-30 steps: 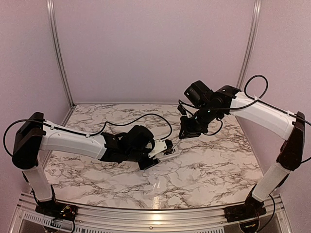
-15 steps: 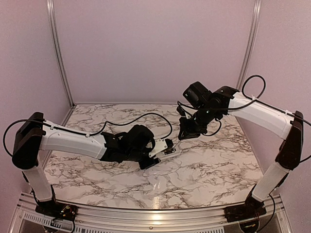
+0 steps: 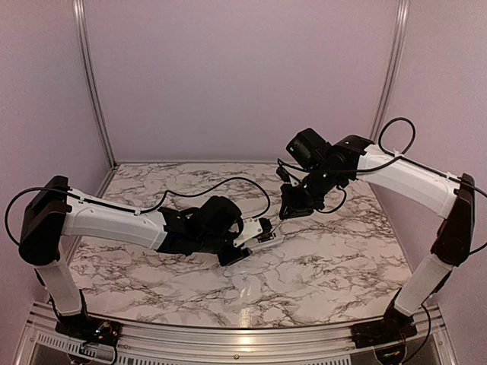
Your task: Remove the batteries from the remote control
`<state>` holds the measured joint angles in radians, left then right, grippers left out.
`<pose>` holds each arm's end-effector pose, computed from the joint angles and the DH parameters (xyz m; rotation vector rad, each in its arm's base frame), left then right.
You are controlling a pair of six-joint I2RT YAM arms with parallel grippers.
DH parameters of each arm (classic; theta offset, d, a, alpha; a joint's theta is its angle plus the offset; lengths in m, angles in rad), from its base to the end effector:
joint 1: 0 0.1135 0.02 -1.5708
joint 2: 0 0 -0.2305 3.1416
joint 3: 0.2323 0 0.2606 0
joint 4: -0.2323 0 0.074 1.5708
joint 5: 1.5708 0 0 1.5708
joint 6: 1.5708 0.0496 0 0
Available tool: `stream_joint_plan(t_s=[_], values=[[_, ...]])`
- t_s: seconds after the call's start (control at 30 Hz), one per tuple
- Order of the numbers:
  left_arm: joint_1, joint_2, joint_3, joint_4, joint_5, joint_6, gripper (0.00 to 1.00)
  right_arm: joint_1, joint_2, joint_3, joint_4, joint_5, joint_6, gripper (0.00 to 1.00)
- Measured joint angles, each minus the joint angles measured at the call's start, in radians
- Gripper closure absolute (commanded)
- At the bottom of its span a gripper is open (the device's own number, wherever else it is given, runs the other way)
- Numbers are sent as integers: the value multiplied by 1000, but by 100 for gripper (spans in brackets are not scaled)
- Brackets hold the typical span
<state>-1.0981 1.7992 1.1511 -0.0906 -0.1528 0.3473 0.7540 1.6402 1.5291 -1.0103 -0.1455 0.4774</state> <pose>0.1895 -0.3541 0.1499 1.4671 1.7816 -0.2094 0.2489 0.2436 0.2641 -0.4335 2.7750 0.5378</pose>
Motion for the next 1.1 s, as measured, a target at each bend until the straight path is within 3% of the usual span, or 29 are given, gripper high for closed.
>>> stream_joint_plan(t_s=[1.1], values=[[-2, 15, 23, -9, -14, -6, 100, 0, 0, -16, 10, 26, -4, 100]])
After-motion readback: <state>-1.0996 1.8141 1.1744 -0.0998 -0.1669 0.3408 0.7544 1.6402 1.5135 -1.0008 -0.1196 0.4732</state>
